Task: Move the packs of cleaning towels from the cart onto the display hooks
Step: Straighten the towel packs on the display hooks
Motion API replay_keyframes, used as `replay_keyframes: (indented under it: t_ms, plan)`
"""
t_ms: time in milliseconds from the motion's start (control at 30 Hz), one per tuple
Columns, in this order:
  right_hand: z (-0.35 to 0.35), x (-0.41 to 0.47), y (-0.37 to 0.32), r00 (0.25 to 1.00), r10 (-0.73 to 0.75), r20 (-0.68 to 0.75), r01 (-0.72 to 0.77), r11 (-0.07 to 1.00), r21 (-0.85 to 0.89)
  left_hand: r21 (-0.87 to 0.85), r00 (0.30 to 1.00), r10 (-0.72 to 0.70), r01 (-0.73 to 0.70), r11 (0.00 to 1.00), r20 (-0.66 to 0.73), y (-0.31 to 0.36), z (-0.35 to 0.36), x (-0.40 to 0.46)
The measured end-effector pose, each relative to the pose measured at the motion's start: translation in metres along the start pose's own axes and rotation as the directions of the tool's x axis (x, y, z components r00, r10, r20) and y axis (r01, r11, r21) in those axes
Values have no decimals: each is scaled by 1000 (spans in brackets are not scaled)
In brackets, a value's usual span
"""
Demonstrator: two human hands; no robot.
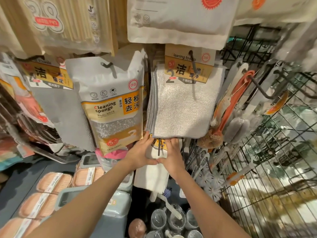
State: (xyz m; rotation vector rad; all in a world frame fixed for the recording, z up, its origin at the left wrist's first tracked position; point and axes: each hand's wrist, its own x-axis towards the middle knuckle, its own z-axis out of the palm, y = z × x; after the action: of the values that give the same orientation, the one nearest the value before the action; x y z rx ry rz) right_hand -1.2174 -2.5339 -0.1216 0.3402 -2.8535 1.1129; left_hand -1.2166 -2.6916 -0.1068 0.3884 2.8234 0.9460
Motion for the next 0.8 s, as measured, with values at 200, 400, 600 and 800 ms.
replay_keyframes:
  t_ms: [200, 400, 600, 800]
  plan:
    - [3, 10, 4, 1000, 27, 3, -27, 999, 37, 6, 999, -38, 38, 999, 25, 0, -3, 11]
    - [6, 17, 9, 998, 59, 15, -60, 995, 82, 13, 998, -55, 55, 998, 29, -2, -3, 16]
    - [8, 23, 14, 997, 72, 6, -72, 993, 88, -59, 993, -109, 111, 992, 46, -2, 2, 21]
    - [6, 21, 11, 996, 88, 29, -89, 995, 33, -49, 989, -136, 139, 989, 62, 2, 4, 21]
